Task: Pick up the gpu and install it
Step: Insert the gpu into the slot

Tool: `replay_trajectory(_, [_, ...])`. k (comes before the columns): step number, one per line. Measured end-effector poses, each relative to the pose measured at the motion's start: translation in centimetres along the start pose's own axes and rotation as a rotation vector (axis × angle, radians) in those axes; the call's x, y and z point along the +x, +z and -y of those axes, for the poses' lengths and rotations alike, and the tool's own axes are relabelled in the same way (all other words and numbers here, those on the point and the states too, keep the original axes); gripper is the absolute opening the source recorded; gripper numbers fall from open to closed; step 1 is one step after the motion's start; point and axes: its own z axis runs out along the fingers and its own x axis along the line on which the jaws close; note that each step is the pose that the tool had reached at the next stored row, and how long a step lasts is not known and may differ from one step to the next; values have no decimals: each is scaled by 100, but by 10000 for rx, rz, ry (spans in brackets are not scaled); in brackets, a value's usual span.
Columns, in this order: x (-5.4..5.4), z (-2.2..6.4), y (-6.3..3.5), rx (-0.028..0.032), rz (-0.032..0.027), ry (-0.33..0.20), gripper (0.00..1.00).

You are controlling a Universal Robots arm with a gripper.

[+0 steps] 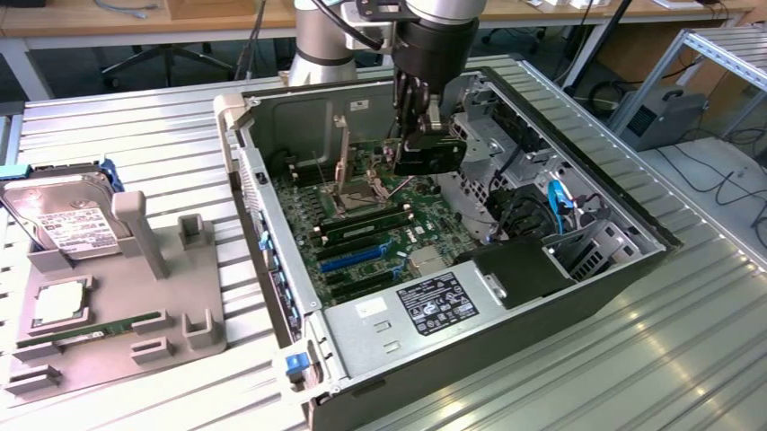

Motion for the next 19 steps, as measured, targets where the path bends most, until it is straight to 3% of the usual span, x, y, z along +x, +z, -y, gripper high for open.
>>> replay_trajectory(19, [0, 0, 3, -8, -2, -286, 28])
